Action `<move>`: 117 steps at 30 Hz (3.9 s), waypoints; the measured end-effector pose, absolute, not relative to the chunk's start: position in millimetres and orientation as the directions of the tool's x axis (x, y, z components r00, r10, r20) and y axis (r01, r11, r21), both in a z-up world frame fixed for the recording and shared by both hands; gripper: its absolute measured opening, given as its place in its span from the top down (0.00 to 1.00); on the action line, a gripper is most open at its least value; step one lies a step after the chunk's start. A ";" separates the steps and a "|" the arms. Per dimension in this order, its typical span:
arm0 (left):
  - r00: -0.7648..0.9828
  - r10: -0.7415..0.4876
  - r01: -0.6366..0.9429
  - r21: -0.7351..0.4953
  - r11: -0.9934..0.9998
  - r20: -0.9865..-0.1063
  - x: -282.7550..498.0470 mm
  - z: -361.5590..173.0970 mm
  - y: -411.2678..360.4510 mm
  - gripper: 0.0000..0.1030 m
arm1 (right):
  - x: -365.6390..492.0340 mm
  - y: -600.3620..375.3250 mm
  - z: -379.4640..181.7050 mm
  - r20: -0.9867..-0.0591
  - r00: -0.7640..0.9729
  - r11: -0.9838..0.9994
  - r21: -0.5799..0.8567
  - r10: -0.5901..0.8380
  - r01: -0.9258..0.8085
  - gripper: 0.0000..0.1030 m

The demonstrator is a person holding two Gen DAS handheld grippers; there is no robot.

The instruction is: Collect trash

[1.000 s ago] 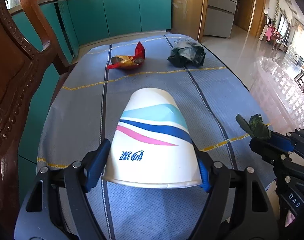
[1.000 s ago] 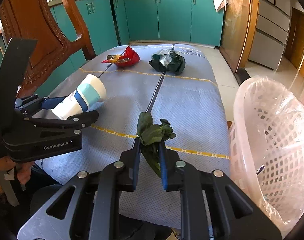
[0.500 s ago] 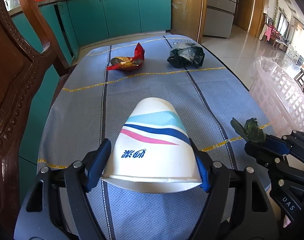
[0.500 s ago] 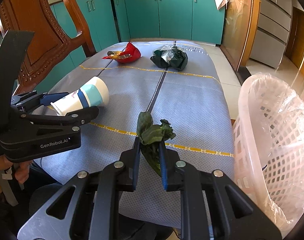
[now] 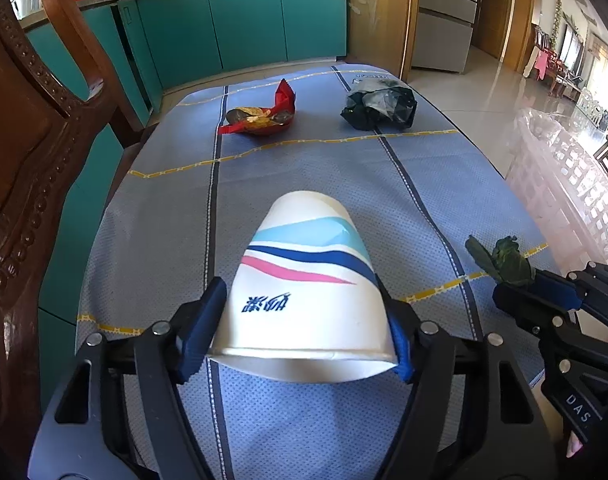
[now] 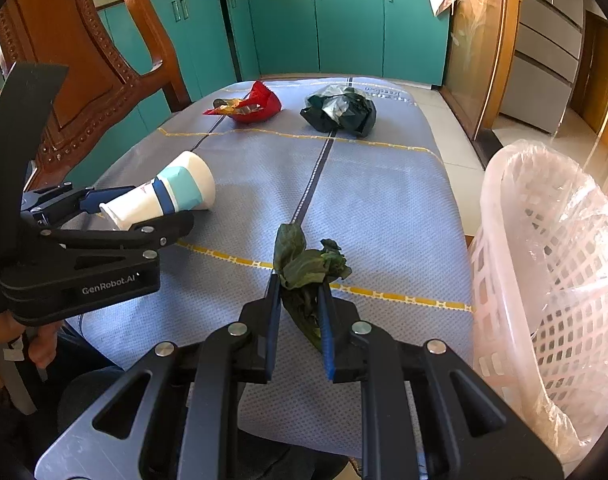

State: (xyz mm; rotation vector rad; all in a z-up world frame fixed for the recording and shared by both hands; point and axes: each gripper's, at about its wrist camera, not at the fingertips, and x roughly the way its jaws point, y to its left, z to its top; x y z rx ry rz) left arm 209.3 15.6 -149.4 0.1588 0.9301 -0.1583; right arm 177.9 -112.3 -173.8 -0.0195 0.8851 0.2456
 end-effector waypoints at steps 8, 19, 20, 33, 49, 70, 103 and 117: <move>0.629 -0.068 0.185 0.065 0.981 -0.774 205.1 -140.5 19.2 0.31 | 175.1 -110.7 -169.7 -0.762 0.616 0.972 0.079 0.201 -0.220 0.82; 0.680 -0.068 0.173 0.071 0.982 -0.730 198.1 -126.8 19.8 0.31 | 173.6 -111.2 -170.9 -0.766 0.611 0.972 0.081 0.202 -0.221 0.82; 0.681 -0.068 0.173 0.070 0.982 -0.729 197.8 -126.2 20.3 0.31 | 173.8 -111.1 -170.9 -0.765 0.611 0.972 0.082 0.203 -0.221 0.82; 0.688 -0.062 0.163 0.071 0.984 -0.723 196.9 -123.7 23.1 0.31 | 174.3 -110.1 -172.1 -0.766 0.609 0.972 0.082 0.203 -0.220 0.82; 0.692 -0.057 0.155 0.072 0.985 -0.720 197.4 -121.5 26.8 0.31 | 174.4 -109.1 -171.7 -0.766 0.610 0.972 0.081 0.202 -0.221 0.82; 0.760 -0.022 0.094 0.077 0.993 -0.650 179.3 -99.6 33.5 0.31 | 171.8 -119.9 -144.6 -0.720 0.657 0.971 0.106 0.224 -0.215 0.82; 0.517 -0.508 0.616 -0.113 0.780 -0.688 192.0 -81.4 -210.5 0.19 | 103.6 -372.1 -118.5 -0.657 0.754 0.940 0.247 -0.017 0.236 0.70; 0.750 -0.052 0.085 0.018 0.996 -0.659 293.9 -86.5 -51.2 0.11 | 135.2 -337.7 -114.8 -0.662 0.749 0.959 0.223 0.018 0.174 0.40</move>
